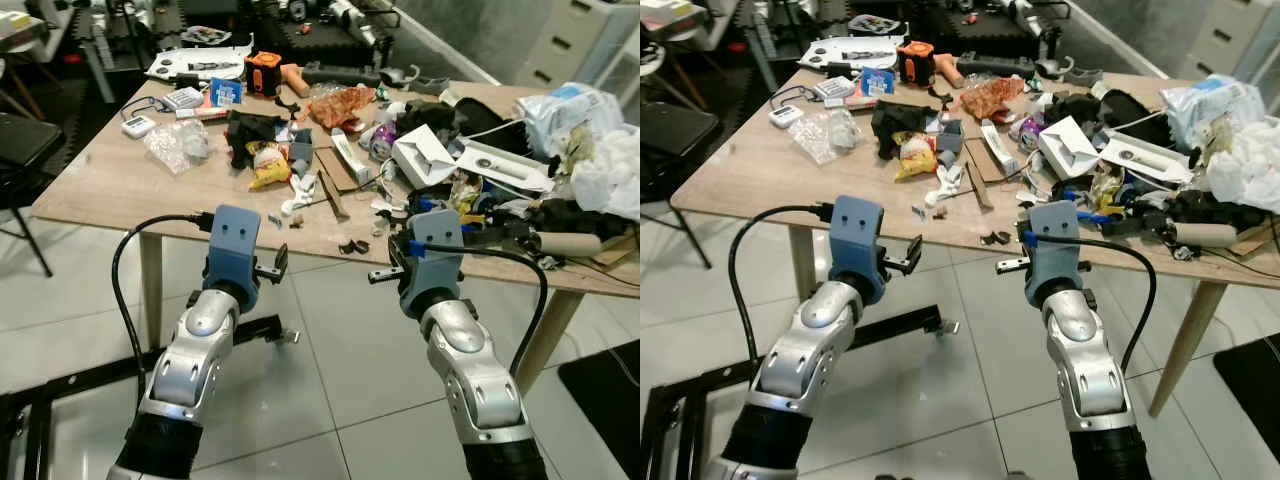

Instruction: Picking trash to rubbish bin

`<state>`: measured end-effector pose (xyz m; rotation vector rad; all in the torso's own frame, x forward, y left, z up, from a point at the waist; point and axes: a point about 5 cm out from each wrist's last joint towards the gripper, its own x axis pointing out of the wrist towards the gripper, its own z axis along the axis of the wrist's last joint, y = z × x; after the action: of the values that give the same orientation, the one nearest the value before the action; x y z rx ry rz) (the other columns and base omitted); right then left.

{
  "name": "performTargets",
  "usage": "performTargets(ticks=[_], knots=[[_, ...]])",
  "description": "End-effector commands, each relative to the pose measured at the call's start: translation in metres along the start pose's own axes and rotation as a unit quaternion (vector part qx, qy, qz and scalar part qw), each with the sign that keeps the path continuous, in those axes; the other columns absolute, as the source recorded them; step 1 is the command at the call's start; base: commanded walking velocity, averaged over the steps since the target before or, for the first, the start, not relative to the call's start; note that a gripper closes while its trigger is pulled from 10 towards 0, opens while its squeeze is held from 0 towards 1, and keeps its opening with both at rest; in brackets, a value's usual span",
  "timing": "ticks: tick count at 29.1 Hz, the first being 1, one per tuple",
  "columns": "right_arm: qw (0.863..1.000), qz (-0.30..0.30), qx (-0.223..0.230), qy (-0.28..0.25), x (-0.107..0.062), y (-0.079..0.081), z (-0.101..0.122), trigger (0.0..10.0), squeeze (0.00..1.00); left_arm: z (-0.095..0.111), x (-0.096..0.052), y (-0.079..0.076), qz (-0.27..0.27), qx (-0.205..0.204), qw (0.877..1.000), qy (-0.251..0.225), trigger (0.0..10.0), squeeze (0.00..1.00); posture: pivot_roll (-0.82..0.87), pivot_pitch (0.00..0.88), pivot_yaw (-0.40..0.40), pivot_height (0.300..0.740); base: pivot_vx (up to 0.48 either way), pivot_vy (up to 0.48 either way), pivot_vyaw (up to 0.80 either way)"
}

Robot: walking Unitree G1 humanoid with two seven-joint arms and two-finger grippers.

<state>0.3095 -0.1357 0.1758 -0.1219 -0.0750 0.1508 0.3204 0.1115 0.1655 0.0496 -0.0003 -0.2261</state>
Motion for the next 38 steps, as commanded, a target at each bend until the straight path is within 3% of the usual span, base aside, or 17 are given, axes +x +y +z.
performTargets(ticks=[1,8,9,11,16,38], knots=[[1.0,-0.006,0.004,0.003,-0.002,-0.003,-0.0021,10.0,0.0,-0.0016,-0.0003,-0.0025,-0.005,0.002,1.0,0.004,10.0,0.0,-0.06,0.135,0.006,0.74,0.0,-0.337,0.0],[1.0,-0.005,0.004,0.003,-0.0018,-0.0032,-0.002,10.0,0.0,-0.0027,-0.0001,-0.0022,-0.002,-0.008,1.0,0.009,10.0,0.0,-0.06,0.14,0.007,0.74,0.0,-0.329,0.0],[1.0,-0.005,0.004,0.003,-0.0018,-0.0034,-0.0018,10.0,0.0,-0.0045,0.0002,-0.0011,0.005,-0.03,0.999,0.019,10.0,0.0,-0.06,0.14,0.007,0.74,0.0,0.0,0.0],[1.0,-0.005,0.004,0.003,-0.0018,-0.0035,-0.0018,10.0,0.0,-0.0047,0.0003,-0.0006,0.007,-0.035,0.999,0.02,10.0,0.0,-0.06,0.14,0.007,0.74,0.0,0.0,0.0],[1.0,-0.006,0.004,0.003,-0.0019,-0.0033,-0.0021,10.0,0.0,-0.0037,0.0005,0.001,0.009,-0.027,0.999,0.016,10.0,0.0,-0.06,0.14,0.007,0.74,0.0,0.384,0.0],[0.999,-0.032,0.017,0.018,-0.0021,-0.0075,-0.0076,10.0,0.0,-0.0045,0.001,0.0051,0.026,-0.018,0.999,0.019,10.0,0.0,-0.05,0.153,0.013,0.74,0.0,0.0,0.0]])
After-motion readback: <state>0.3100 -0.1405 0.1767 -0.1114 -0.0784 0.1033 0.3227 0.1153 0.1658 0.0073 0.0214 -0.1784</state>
